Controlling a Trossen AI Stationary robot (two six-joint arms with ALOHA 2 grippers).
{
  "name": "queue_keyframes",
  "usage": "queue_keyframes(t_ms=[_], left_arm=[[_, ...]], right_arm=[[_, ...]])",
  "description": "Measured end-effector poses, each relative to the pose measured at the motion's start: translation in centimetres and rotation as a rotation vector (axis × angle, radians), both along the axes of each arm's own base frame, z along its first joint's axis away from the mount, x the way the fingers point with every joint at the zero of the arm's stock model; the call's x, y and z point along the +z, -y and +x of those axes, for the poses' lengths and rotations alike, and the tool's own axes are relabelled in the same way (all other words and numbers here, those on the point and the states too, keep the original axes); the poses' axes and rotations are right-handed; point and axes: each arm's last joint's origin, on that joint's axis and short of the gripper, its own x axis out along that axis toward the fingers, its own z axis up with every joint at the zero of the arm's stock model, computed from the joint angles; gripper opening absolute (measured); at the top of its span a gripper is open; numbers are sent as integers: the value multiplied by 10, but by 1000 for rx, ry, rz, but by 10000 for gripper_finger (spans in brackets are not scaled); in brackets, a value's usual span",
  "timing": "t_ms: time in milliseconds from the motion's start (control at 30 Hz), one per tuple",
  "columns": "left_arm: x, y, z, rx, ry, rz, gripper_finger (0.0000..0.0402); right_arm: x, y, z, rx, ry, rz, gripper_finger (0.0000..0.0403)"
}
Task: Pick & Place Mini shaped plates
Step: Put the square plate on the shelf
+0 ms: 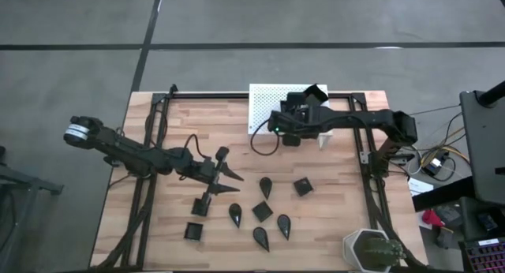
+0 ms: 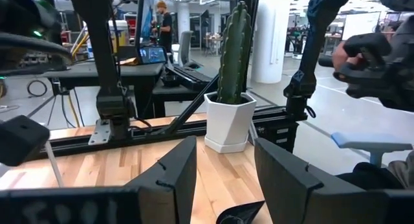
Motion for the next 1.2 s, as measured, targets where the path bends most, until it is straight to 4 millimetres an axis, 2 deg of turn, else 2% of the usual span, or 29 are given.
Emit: queue_keyframes(t_ms=[367, 1200], left_arm=[[0, 0, 0, -1, 3, 0, 151], [0, 0, 0, 0, -2, -1, 151]], right_arm=[[-11, 6, 8, 33, -46, -8, 8], [-13, 14, 5, 1, -48, -6, 9]])
